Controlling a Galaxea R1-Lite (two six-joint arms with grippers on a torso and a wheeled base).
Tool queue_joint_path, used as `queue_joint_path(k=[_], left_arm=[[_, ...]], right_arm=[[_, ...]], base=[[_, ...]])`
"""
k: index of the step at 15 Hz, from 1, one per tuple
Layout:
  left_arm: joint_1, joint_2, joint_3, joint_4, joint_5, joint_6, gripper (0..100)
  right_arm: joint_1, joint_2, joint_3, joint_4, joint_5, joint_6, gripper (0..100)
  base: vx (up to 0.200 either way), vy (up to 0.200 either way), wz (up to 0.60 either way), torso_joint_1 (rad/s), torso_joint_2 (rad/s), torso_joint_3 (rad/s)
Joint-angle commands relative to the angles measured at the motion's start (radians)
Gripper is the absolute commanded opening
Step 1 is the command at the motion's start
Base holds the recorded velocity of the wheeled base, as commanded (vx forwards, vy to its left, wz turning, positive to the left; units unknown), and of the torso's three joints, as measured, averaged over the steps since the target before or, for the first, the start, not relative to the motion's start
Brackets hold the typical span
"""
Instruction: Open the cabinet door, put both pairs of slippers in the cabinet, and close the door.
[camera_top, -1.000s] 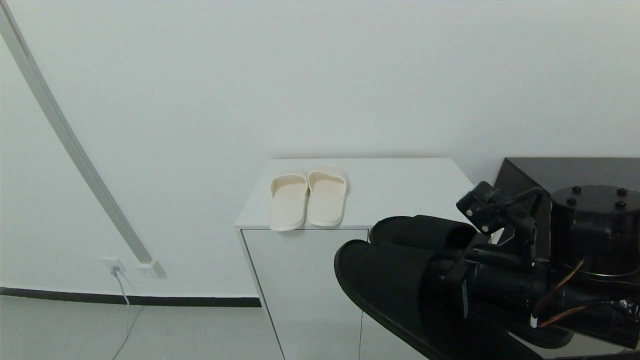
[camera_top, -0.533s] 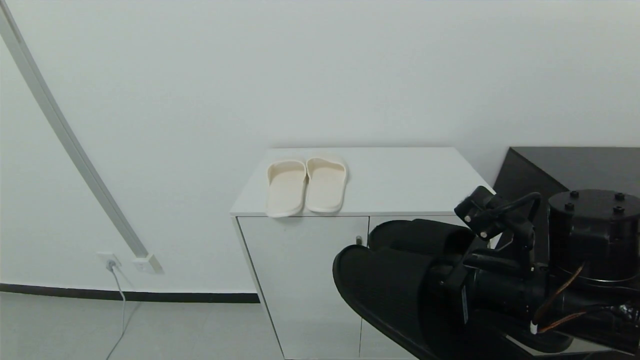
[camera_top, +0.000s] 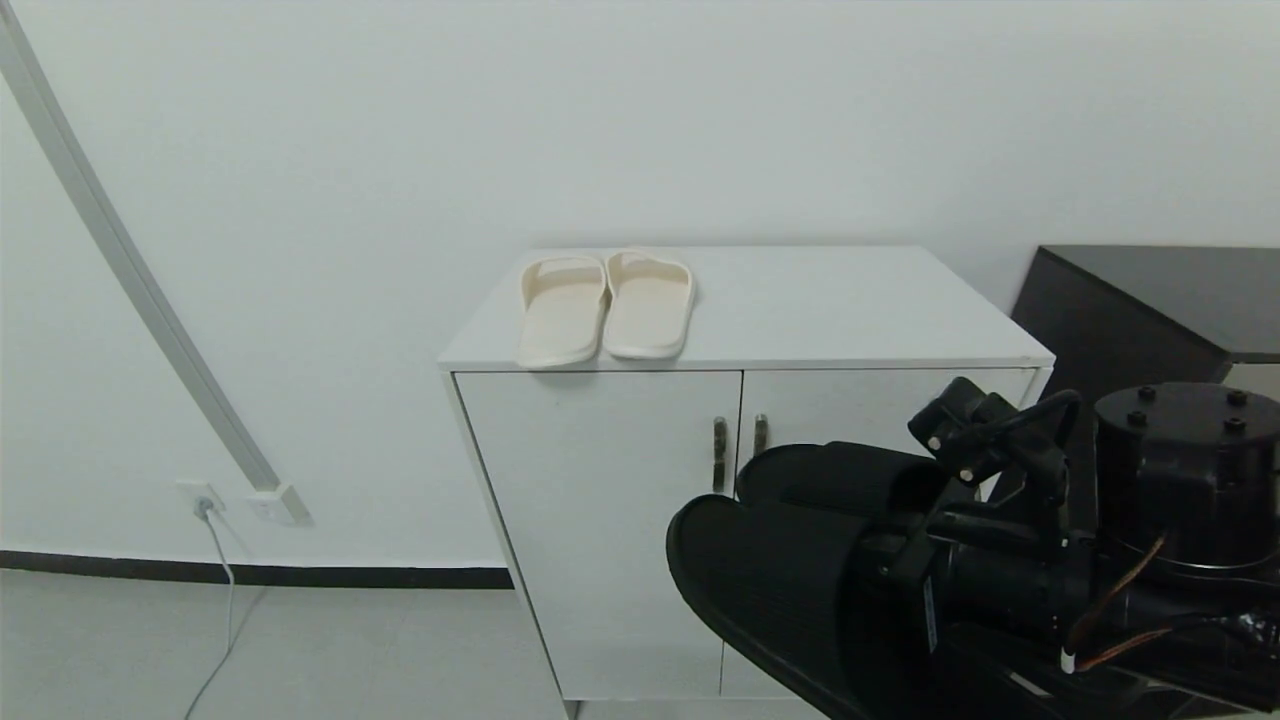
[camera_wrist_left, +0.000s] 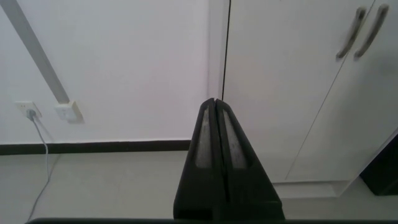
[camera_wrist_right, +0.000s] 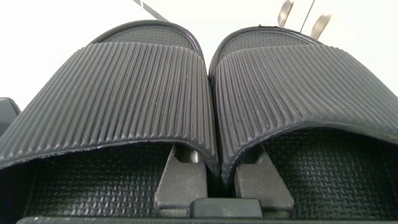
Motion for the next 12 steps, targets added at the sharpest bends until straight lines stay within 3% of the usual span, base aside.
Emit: queue_joint_path(k=[1,5,6,12], left_arm=[[0.0,0.001,0.0,-0.001,0.0,0.0,0],[0.0,0.001,0.0,-0.001,-0.001,-0.017,0],[0.0,0.001,0.0,-0.001,-0.001,-0.018,100],[0.0,0.001,0.0,-0.001,-0.001,-0.018,100]], right_arm=[[0.001,0.004,0.0,0.0,0.001,0.0,0],[0.002,0.001,0.005,0.0,0.0,-0.001,0],[0.002,-0.001,0.006,-0.002,0.001,-0.001,0],[0.002,0.002,0.022,-0.015,0.0,-0.001,0]], base=[[0.0,0.0,0.0,-0.193,0.54,0.325],[0.0,0.0,0.0,-0.173,0.5,0.322],[0.0,0.0,0.0,-0.154,0.49,0.325],[0.0,0.0,0.0,-0.135,0.47,0.338]])
